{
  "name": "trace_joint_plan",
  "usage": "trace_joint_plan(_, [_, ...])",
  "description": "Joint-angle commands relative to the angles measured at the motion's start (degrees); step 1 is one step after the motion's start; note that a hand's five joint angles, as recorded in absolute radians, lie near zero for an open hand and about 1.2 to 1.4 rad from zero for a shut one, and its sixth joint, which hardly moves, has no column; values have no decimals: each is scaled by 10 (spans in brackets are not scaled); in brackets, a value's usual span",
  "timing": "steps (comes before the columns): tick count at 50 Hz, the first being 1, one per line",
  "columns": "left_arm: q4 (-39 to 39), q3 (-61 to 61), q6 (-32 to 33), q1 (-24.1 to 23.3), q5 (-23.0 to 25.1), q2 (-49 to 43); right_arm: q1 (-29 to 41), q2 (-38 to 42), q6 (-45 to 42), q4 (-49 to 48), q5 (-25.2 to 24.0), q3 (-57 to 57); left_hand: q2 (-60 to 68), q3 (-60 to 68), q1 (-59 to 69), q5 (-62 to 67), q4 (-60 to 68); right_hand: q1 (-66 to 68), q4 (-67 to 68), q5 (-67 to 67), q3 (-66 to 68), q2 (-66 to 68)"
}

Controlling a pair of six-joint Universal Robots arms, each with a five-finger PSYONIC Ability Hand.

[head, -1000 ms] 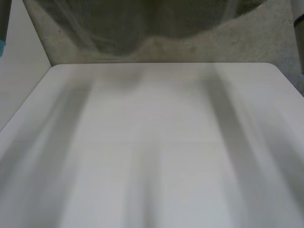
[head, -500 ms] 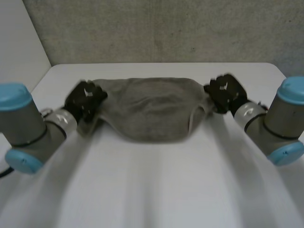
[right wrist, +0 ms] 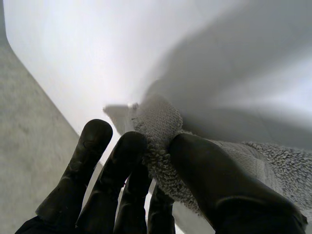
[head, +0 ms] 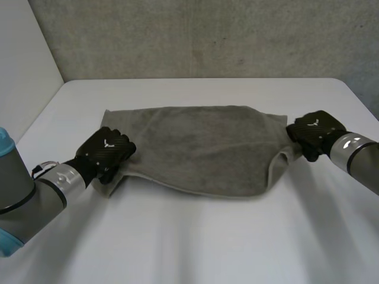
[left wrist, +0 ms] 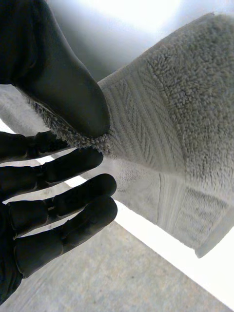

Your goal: Fold the towel.

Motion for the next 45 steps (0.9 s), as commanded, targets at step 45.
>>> trace_joint_plan(45, [-150, -93, -2, 4, 2, 125, -62, -192, -65, -20, -140, 240, -468, -503, -413, -554, -479, -501, -510, -512, -513, -490])
